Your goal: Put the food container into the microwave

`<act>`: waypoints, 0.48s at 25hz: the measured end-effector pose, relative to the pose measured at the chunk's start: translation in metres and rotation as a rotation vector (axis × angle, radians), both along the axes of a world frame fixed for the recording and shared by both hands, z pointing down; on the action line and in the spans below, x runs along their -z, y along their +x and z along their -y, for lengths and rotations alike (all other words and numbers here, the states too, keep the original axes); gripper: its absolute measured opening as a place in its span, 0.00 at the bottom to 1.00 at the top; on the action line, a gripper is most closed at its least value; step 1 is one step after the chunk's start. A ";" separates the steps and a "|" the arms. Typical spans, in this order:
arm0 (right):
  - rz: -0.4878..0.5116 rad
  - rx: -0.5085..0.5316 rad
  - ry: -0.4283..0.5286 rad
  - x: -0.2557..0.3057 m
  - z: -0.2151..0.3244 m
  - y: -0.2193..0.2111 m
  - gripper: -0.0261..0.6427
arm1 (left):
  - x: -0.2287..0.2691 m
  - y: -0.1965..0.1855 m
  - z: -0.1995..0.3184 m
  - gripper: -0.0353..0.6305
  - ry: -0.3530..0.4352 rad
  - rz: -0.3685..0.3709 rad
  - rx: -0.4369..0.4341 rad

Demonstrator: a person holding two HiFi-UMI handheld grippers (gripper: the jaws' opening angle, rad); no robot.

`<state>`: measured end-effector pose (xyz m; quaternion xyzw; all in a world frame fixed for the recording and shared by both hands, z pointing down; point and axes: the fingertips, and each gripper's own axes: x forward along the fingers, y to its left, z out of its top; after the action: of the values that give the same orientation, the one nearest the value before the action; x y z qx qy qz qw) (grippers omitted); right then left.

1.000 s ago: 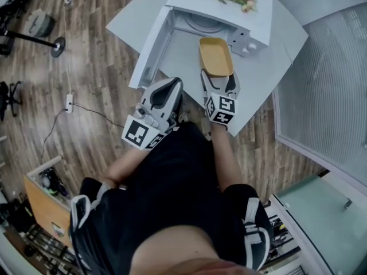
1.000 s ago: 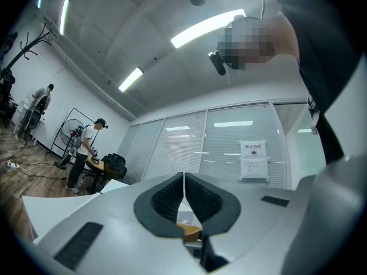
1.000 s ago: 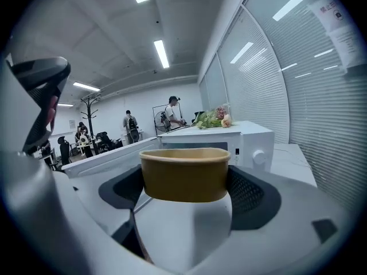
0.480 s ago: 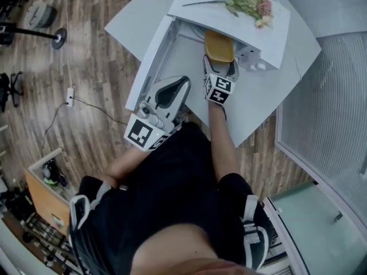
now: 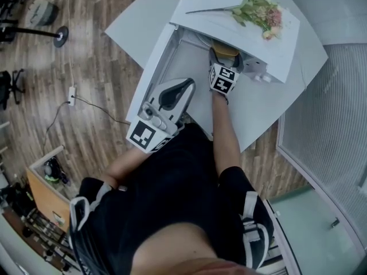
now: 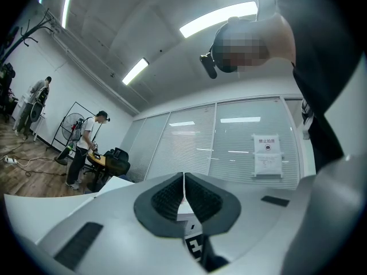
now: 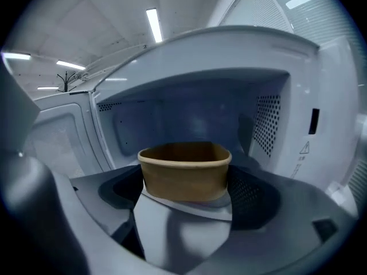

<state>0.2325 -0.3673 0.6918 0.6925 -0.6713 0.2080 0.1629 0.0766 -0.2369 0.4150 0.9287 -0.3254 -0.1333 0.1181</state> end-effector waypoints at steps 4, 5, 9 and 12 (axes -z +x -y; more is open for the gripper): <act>-0.016 -0.002 -0.026 -0.012 0.017 0.001 0.75 | -0.003 0.000 0.009 0.09 -0.006 0.001 0.000; -0.019 -0.004 -0.033 -0.015 0.021 0.002 0.75 | -0.003 -0.001 0.010 0.09 -0.008 0.001 0.000; -0.033 0.000 -0.059 -0.026 0.032 0.003 0.75 | -0.005 -0.004 0.011 0.09 -0.016 0.004 0.002; -0.034 0.008 -0.078 -0.035 0.036 0.003 0.75 | -0.007 -0.006 0.010 0.09 -0.015 0.005 0.003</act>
<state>0.2358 -0.4034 0.7265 0.6864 -0.6625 0.2216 0.2022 0.0706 -0.2465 0.4219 0.9275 -0.3283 -0.1287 0.1242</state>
